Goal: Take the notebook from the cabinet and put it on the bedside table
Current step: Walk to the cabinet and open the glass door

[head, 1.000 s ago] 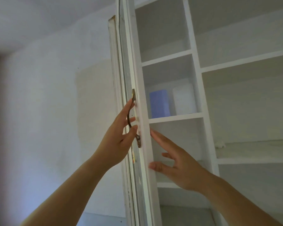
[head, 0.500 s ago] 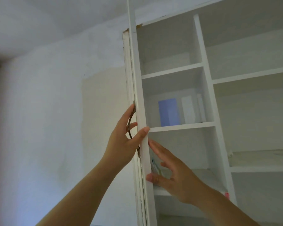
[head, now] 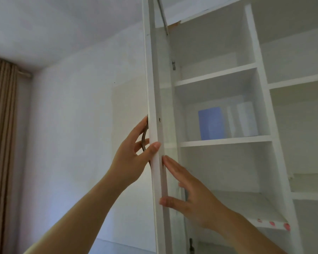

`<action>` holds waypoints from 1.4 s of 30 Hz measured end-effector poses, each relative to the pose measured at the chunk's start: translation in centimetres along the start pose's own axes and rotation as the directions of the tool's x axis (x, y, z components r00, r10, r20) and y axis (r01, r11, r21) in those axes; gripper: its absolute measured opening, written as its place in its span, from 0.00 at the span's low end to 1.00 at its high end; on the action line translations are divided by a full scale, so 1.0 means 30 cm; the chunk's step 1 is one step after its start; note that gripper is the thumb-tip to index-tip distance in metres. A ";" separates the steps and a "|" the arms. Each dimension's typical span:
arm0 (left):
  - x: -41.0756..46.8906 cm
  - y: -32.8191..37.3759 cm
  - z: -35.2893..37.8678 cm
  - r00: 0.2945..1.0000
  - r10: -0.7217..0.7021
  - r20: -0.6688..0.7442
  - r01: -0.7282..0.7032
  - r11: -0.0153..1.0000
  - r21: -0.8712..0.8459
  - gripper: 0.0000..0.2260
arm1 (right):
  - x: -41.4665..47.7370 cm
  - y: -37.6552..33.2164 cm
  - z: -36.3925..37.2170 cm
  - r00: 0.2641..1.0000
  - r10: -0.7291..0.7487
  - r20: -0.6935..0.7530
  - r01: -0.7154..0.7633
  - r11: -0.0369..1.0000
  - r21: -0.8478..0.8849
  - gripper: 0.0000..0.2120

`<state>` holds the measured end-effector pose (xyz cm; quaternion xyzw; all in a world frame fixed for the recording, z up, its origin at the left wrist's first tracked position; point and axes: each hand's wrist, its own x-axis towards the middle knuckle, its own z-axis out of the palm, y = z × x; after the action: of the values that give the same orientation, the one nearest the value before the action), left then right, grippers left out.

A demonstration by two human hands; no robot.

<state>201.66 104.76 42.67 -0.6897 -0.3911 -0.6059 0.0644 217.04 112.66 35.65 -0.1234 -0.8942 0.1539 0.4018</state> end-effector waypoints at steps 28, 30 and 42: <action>-0.017 -0.043 -0.102 0.998 -0.021 -0.067 0.032 0.983 0.179 0.26 | 0.064 -0.044 0.111 1.000 0.022 -0.019 -0.022 1.000 -0.010 0.38; -0.019 -0.032 -0.103 0.997 -0.031 -0.068 0.044 0.981 0.187 0.25 | 0.061 -0.050 0.103 0.999 0.024 -0.030 -0.024 1.000 0.004 0.38; -0.185 0.023 -0.114 0.996 -0.052 -0.078 0.070 0.965 0.253 0.21 | -0.026 0.009 0.049 0.997 0.050 -0.056 -0.050 0.999 0.011 0.31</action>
<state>199.63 99.80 38.90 -0.6414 -0.4843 -0.5764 0.1478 216.46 112.38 34.09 -0.1481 -0.8784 0.1648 0.4235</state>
